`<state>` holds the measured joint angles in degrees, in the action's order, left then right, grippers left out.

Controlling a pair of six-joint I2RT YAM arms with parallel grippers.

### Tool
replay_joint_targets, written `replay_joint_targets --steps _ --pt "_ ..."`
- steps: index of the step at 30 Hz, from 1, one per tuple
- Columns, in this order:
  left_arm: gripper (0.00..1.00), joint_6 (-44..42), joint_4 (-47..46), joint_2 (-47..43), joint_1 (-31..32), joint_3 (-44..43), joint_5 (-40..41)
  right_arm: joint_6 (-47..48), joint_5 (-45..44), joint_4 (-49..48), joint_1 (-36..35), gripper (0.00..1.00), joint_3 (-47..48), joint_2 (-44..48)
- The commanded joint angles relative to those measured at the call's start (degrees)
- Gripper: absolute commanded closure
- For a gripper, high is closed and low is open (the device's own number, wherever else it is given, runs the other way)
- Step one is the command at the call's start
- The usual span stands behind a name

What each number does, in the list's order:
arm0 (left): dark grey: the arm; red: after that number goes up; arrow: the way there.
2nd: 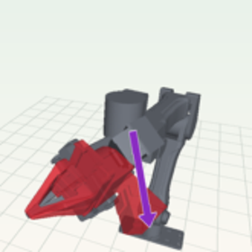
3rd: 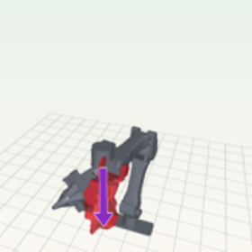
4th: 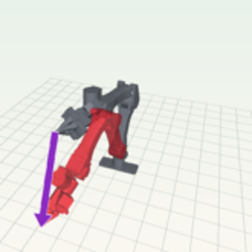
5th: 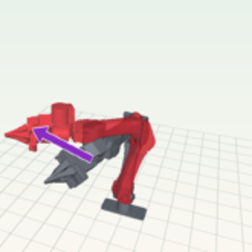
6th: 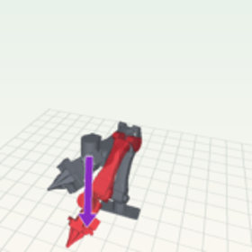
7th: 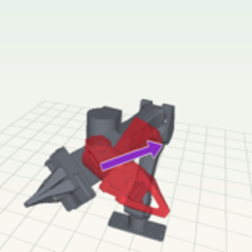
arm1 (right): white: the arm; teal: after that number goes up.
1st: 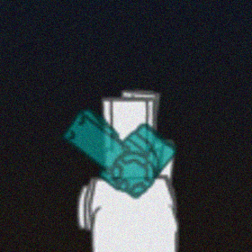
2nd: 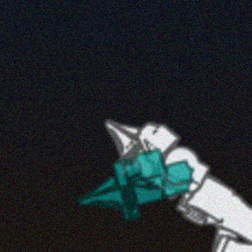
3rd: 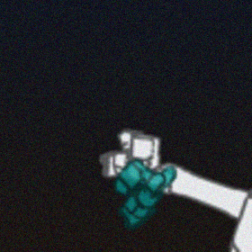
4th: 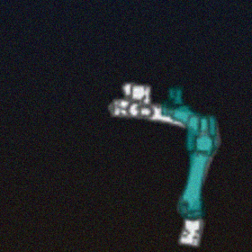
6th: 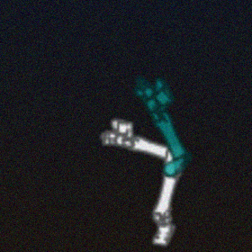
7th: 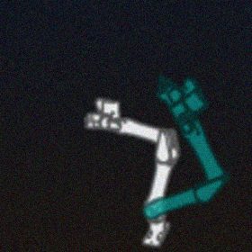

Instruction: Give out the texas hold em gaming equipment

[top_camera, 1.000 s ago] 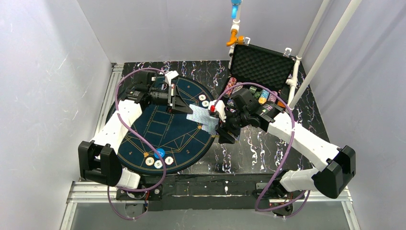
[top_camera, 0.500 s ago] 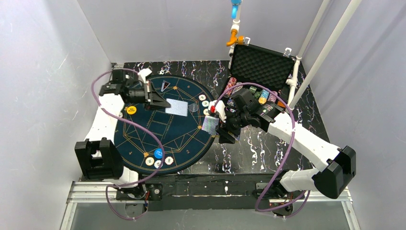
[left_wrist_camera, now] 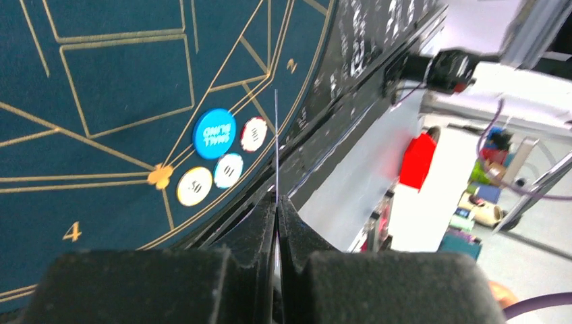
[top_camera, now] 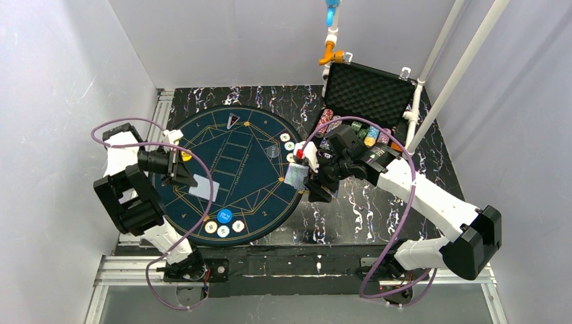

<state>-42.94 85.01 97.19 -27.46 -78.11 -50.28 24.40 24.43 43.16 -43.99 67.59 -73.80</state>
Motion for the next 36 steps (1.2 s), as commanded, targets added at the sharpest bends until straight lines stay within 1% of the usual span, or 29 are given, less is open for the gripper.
replay_joint_targets --steps 1,7,13,18,26,30,36 --pt "1.00 -10.42 8.80 -1.54 -2.45 3.05 5.50 0.67 1.22 -1.57 -0.04 0.99 0.79 1.99" --pt "1.00 -10.29 3.96 -0.11 -2.79 5.62 6.35 0.68 1.08 -1.15 0.00 0.99 1.17 1.46" --pt "1.00 -12.85 -0.59 1.92 -4.26 8.20 10.58 1.00 0.90 -0.15 -0.05 0.99 2.14 1.07" --pt "1.00 -12.25 -4.42 4.54 -6.28 7.34 11.15 1.00 0.96 0.58 -0.04 0.99 2.69 0.35" --pt "1.00 -14.59 -10.33 7.79 -6.48 9.78 15.38 1.00 0.76 1.73 -0.04 0.99 3.80 -0.63" --pt "1.00 -14.13 -13.75 8.87 -6.46 10.40 15.79 1.00 0.65 2.17 -0.02 0.99 4.33 -0.92" --pt "1.00 -14.86 -15.67 11.11 -6.47 11.07 17.09 1.17 0.30 3.11 -0.04 0.99 5.13 -1.43"
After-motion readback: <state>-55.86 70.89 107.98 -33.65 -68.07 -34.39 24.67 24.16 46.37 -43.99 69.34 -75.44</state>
